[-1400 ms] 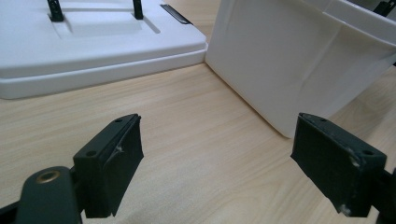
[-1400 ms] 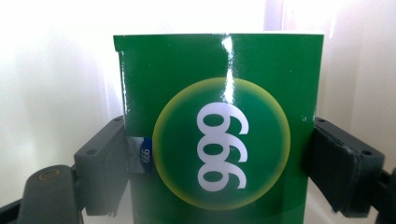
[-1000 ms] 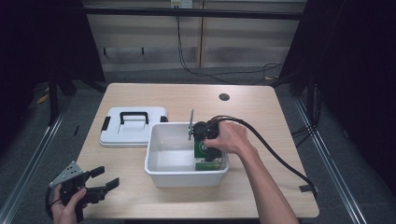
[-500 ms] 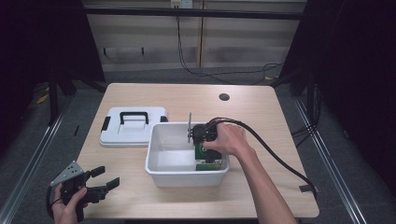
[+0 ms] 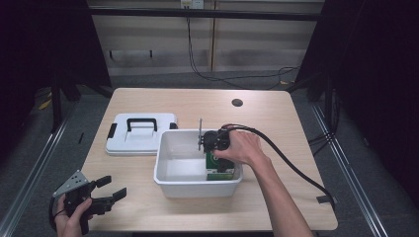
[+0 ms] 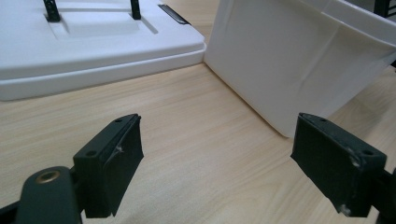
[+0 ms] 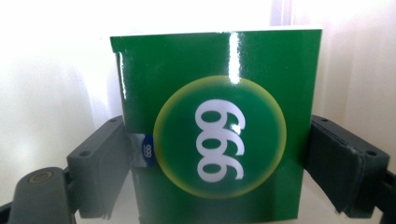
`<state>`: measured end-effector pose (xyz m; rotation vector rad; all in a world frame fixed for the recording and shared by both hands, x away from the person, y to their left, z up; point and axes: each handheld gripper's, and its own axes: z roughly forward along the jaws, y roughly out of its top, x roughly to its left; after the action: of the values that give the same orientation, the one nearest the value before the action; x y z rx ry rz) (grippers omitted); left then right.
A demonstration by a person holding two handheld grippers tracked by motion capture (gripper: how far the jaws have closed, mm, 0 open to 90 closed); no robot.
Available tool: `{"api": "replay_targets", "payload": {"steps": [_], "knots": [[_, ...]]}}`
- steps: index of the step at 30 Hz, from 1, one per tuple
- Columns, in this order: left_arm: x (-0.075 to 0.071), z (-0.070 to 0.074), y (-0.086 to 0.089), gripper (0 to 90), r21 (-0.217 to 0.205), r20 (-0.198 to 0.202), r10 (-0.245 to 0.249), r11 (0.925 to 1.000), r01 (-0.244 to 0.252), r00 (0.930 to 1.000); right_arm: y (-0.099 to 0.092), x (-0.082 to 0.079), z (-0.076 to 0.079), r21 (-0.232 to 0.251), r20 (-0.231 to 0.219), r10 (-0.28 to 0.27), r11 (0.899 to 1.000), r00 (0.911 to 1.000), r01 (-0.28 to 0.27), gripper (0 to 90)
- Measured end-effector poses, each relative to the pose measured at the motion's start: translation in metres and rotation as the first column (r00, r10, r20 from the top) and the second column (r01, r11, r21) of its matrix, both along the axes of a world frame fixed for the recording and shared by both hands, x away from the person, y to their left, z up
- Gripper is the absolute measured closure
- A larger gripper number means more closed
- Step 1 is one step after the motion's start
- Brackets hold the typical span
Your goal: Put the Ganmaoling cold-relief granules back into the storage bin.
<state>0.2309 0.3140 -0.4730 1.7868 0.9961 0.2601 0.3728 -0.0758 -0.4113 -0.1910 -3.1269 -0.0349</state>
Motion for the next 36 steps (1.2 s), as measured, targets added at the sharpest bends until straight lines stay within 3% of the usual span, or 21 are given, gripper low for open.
{"api": "replay_targets", "payload": {"steps": [9,12,18,24,29,33,36], "knots": [[0.000,0.000,0.000,15.9,0.002,0.000,0.000,1.0000,0.000,1.0000,-0.005,-0.003,0.012,0.022,0.016,-0.015,1.000,0.9998,0.014,13.9],[0.000,0.000,0.000,15.9,0.001,-0.001,0.004,1.0000,-0.004,1.0000,-0.008,-0.004,0.018,0.077,0.017,-0.028,0.997,0.9995,0.027,14.6],[0.000,0.000,0.000,15.9,0.000,-0.001,0.003,1.0000,-0.003,1.0000,-0.013,-0.005,0.026,0.113,0.029,-0.039,0.993,0.9988,0.035,14.9],[0.000,0.000,0.000,15.9,0.001,0.000,-0.001,1.0000,0.001,1.0000,-0.024,-0.007,0.030,0.221,0.023,-0.067,0.973,0.9975,0.060,14.9],[0.000,-0.001,0.000,15.9,0.001,-0.001,0.003,1.0000,-0.003,1.0000,-0.033,-0.009,0.037,0.280,0.022,-0.090,0.956,0.9957,0.080,15.1],[0.000,-0.001,0.000,15.9,0.001,-0.001,0.003,1.0000,-0.003,1.0000,-0.039,-0.013,0.044,0.351,0.031,-0.121,0.931,0.9922,0.103,15.1],[0.000,0.000,0.000,15.9,0.002,-0.001,0.004,1.0000,-0.004,1.0000,-0.041,-0.014,0.047,0.370,0.025,-0.136,0.922,0.9904,0.117,16.0]]}}
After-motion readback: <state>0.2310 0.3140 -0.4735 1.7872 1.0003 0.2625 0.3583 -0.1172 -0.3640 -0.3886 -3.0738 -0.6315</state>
